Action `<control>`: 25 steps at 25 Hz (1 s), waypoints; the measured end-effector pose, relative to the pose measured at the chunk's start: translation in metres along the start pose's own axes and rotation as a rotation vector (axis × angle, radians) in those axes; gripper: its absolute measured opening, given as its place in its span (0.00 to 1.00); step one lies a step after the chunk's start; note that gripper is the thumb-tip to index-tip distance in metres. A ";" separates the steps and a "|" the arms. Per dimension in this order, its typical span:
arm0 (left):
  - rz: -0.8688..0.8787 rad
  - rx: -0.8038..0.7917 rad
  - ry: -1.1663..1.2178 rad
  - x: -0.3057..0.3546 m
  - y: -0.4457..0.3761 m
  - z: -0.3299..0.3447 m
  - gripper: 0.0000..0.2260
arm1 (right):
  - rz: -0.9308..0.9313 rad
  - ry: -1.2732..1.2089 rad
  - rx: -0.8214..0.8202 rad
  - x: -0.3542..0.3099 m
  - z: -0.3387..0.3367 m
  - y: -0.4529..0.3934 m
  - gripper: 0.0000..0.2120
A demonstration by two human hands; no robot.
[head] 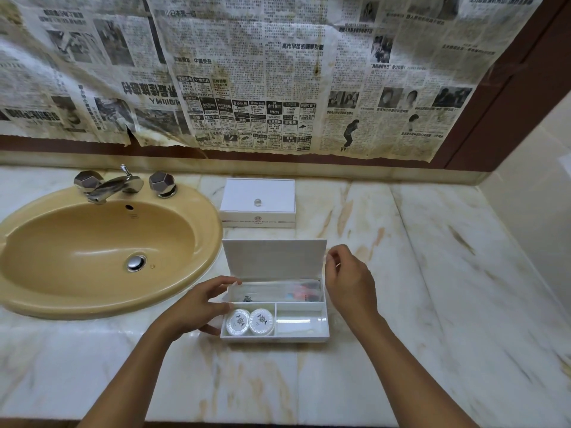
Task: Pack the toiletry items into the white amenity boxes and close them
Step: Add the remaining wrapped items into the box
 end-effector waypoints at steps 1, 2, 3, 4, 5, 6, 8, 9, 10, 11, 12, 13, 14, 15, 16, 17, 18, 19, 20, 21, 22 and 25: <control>0.002 -0.009 0.000 0.000 0.000 0.000 0.21 | 0.003 -0.025 0.018 -0.004 -0.006 0.001 0.06; 0.004 -0.015 -0.001 0.000 0.000 0.000 0.21 | 0.005 -0.043 0.037 -0.008 -0.011 0.003 0.05; 0.004 -0.019 -0.001 -0.001 0.000 0.000 0.21 | 0.009 -0.058 0.055 -0.010 -0.015 0.005 0.05; 0.002 -0.022 -0.001 -0.001 0.000 0.000 0.21 | 0.013 -0.069 0.076 -0.011 -0.018 0.007 0.04; 0.000 -0.025 0.001 -0.001 -0.001 0.000 0.22 | 0.014 -0.076 0.106 -0.011 -0.021 0.011 0.04; -0.001 -0.030 0.001 -0.002 -0.001 0.000 0.22 | 0.019 -0.086 0.141 -0.011 -0.022 0.015 0.04; -0.003 -0.036 -0.004 -0.002 -0.002 0.000 0.22 | 0.053 -0.153 0.196 -0.007 -0.022 0.022 0.03; -0.003 -0.036 -0.005 -0.002 -0.002 -0.001 0.22 | 0.080 -0.207 0.212 -0.005 -0.020 0.024 0.03; -0.003 -0.038 -0.005 -0.001 -0.002 0.000 0.22 | 0.107 -0.263 0.229 -0.003 -0.018 0.026 0.03; -0.003 -0.041 -0.003 -0.001 -0.002 0.000 0.23 | 0.136 -0.322 0.248 -0.001 -0.016 0.028 0.04; -0.005 -0.043 -0.001 0.000 0.000 0.001 0.23 | 0.165 -0.385 0.266 0.001 -0.013 0.029 0.04; -0.007 -0.047 0.002 0.001 0.001 0.001 0.24 | 0.188 -0.460 0.275 0.002 -0.010 0.030 0.04; -0.009 -0.052 0.004 0.002 0.002 0.002 0.25 | 0.193 -0.521 0.286 0.002 -0.008 0.032 0.04; -0.010 -0.056 0.007 0.003 0.002 0.004 0.25 | 0.176 -0.565 0.306 0.001 -0.008 0.035 0.04; -0.011 -0.059 0.008 0.004 0.004 0.004 0.25 | 0.146 -0.582 0.323 -0.002 -0.009 0.038 0.03; -0.010 -0.060 0.008 0.005 0.004 0.004 0.26 | 0.111 -0.587 0.333 -0.006 -0.011 0.040 0.03; -0.009 -0.062 0.009 0.005 0.005 0.005 0.26 | 0.072 -0.576 0.335 -0.010 -0.012 0.042 0.03; -0.008 -0.064 0.011 0.006 0.006 0.005 0.26 | 0.021 -0.548 0.335 -0.014 -0.012 0.044 0.03; -0.005 -0.067 0.012 0.006 0.006 0.006 0.27 | -0.038 -0.496 0.328 -0.017 -0.011 0.045 0.03; -0.002 -0.069 0.012 0.007 0.007 0.006 0.27 | -0.094 -0.436 0.303 -0.020 -0.007 0.047 0.03; 0.003 -0.071 0.011 0.008 0.007 0.006 0.28 | -0.140 -0.380 0.254 -0.022 -0.002 0.047 0.03; 0.010 -0.068 0.007 0.009 0.008 0.007 0.28 | -0.269 -0.185 -0.002 -0.030 0.022 0.049 0.02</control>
Point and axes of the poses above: each hand's wrist, its own y-axis away from the middle knuckle, its own z-axis out of the palm, x = y × z, the point moved 7 cm from there along -y, towards the middle knuckle, and after that the axes turned 10 degrees about y, right-handed, at the moved point
